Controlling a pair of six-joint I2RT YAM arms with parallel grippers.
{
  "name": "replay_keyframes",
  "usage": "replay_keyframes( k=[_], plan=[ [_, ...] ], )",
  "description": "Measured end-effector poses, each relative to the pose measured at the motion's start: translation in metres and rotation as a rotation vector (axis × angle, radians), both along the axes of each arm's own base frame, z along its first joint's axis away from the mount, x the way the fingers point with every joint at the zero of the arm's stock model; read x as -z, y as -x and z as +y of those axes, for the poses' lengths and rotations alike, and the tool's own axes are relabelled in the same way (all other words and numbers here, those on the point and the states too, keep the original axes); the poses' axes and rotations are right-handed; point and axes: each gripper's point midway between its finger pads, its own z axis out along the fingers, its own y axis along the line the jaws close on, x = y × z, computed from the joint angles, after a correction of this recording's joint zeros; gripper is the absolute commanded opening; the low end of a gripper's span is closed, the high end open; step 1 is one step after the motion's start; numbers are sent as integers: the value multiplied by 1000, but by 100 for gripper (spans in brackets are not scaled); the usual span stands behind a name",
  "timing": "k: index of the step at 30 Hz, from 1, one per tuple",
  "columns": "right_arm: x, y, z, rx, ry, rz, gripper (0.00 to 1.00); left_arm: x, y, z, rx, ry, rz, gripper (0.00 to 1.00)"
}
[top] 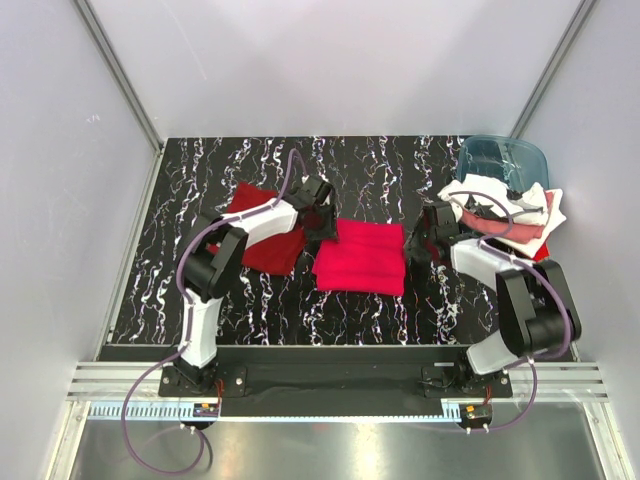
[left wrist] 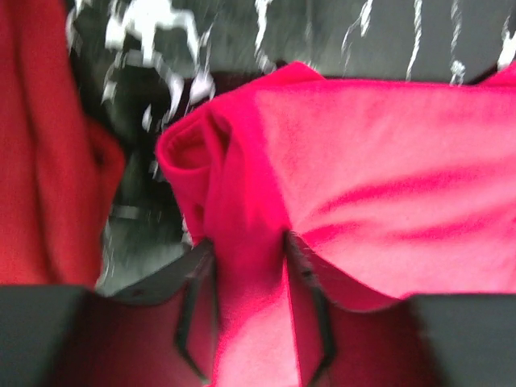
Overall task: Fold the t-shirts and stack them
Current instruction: Neatly place the folded tshirt to the corner
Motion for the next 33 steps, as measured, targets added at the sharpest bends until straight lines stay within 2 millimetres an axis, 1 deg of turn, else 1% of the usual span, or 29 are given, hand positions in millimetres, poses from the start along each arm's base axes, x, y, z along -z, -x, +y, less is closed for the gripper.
replay_keyframes(
  k=[1, 2, 3, 5, 6, 10, 15, 16, 21, 25, 26, 29, 33],
  plan=[
    [-4, 4, -1, 0, -2, -10, 51, -1, 5, 2, -2, -3, 8, 54],
    [-9, 7, -2, 0, -3, -21, 53, -3, 7, 3, -5, -5, 9, 66],
    [-13, 8, -3, 1, -4, -34, 57, -4, 8, 4, -8, -7, 7, 69],
    [-20, 8, -3, 4, -6, -56, 59, -7, 8, 4, -14, -10, 2, 72],
    [-22, 7, -3, 3, -7, -62, 61, -8, 7, 5, -16, -11, -1, 73],
    [-17, 7, -3, -7, 2, -49, 73, -7, 9, 7, -19, -24, 8, 78],
    [-6, 5, 1, -46, 8, -20, 73, -8, 5, 10, -29, -40, -6, 84],
    [-4, 4, 3, -56, 7, -15, 74, -8, 5, 10, -31, -43, -8, 89],
    [1, -1, 8, -88, 1, -5, 73, -8, 3, 12, -36, -53, -20, 89],
    [4, -12, 11, -97, 9, 0, 71, -7, 0, 14, -44, -54, -20, 83],
    [4, -14, 12, -98, 11, 0, 71, -5, -1, 15, -46, -56, -18, 78],
    [6, -19, 13, -100, 22, 8, 69, -2, -8, 16, -56, -58, -20, 74],
    [6, -30, 17, -104, 27, 10, 69, -1, -15, 17, -64, -55, -24, 75]
  ],
)
